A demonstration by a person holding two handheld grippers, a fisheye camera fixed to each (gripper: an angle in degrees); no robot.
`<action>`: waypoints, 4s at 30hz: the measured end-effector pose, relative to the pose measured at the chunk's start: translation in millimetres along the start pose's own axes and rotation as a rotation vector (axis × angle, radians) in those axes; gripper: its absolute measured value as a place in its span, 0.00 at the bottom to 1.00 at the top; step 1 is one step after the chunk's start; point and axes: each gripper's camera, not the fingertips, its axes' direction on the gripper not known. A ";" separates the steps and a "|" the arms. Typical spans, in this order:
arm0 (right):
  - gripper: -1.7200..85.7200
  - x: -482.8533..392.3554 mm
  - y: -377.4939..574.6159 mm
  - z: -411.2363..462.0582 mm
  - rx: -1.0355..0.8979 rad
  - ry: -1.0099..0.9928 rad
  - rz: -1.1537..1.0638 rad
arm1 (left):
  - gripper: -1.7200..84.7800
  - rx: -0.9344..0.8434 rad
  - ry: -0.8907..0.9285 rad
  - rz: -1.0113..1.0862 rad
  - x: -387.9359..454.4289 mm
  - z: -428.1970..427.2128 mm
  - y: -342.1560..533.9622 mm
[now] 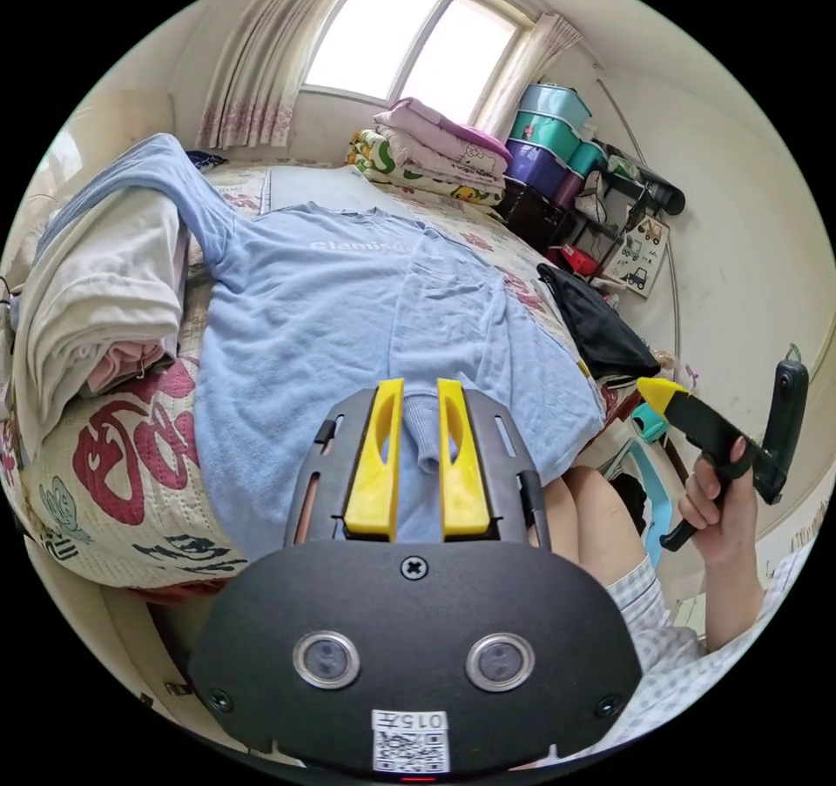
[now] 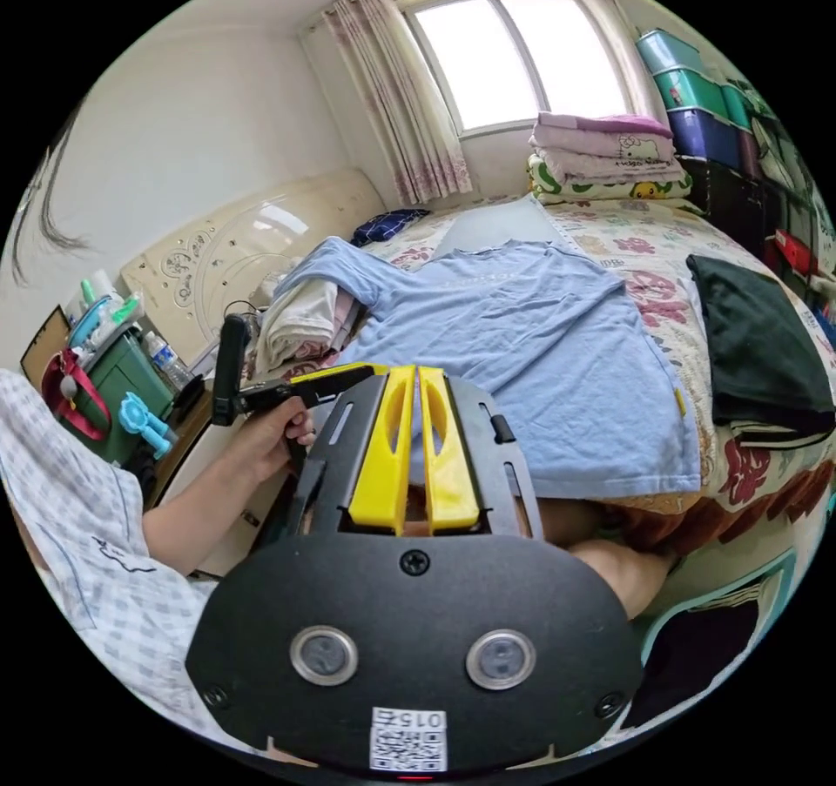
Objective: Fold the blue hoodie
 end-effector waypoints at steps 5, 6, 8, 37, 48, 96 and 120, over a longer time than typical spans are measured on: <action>0.13 -1.0 -31.7 50.9 -0.143 0.024 0.041 | 0.13 -0.118 0.051 -0.047 -16.9 32.5 -2.5; 0.14 -0.5 -34.8 57.2 -0.159 0.022 0.054 | 0.12 -0.128 0.052 -0.049 -18.0 35.7 -2.0; 0.15 -3.4 -44.9 76.7 -0.186 0.066 0.089 | 0.12 -0.112 0.059 -0.033 -19.1 36.9 -0.4; 0.06 -78.8 -139.1 73.6 -0.315 0.100 0.021 | 0.03 -0.158 0.041 0.139 4.8 55.5 -18.2; 0.08 -85.2 -155.1 61.2 -0.284 0.058 0.099 | 0.05 -0.137 0.078 0.086 -2.1 58.9 -21.7; 0.02 -111.2 -119.6 111.9 -0.248 0.104 0.055 | 0.02 -0.106 0.006 0.014 -13.3 152.8 -10.8; 0.02 -92.0 -115.5 123.5 -0.232 0.062 0.115 | 0.02 -0.091 0.015 0.002 -55.8 154.9 91.5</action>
